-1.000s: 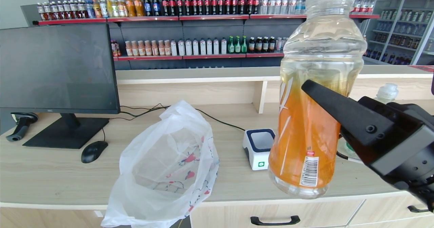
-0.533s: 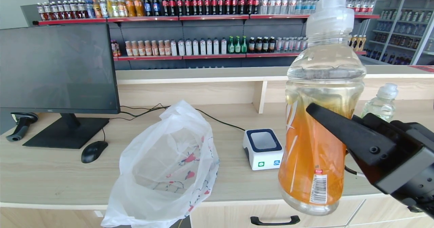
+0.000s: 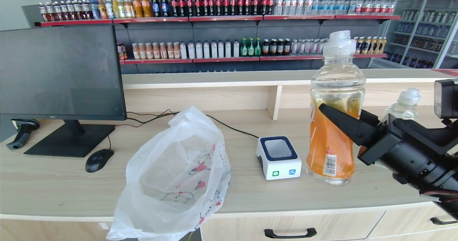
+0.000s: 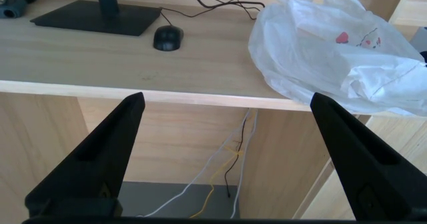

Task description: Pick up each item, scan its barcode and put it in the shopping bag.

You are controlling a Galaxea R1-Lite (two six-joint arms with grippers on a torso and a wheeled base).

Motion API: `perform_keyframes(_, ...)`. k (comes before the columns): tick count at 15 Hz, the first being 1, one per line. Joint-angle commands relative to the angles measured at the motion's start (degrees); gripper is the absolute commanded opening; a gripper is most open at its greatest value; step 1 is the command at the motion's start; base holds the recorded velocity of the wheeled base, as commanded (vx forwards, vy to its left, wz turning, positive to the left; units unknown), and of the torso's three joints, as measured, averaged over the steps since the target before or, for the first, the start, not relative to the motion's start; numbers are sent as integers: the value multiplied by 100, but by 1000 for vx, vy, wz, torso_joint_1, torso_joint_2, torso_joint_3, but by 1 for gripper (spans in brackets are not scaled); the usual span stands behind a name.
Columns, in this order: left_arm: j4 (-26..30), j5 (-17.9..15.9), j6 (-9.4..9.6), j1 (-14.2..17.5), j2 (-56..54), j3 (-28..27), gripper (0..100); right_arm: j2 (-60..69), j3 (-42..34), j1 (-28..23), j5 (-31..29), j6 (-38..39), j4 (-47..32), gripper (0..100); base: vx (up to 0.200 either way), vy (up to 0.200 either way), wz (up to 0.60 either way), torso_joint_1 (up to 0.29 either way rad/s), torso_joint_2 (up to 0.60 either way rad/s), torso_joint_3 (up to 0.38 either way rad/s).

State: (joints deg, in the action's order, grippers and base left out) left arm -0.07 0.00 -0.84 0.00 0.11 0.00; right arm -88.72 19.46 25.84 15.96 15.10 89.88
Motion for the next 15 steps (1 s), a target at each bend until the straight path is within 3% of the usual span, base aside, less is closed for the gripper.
perform_keyframes(1,-1,0,-4,0,-2,0,100,-286,14,-290,-5,-78,12,0,0,0,0,0,0,0)
perform_keyframes(8,-1,0,-4,0,-2,0,100,-1059,586,-1328,-49,-1493,12,0,0,0,0,0,0,0)
perform_keyframes(11,-1,0,-4,0,-2,0,100,-1191,981,-1635,-488,-1844,12,0,0,0,0,0,0,0)
perform_keyframes(13,-1,0,-4,0,-2,0,100,-1191,990,-1635,-875,-1880,12,0,0,0,0,0,0,0)
perform_keyframes(15,-1,9,-4,0,-2,0,100,-1200,1008,-1635,-875,-1871,12,0,0,0,0,0,0,0)
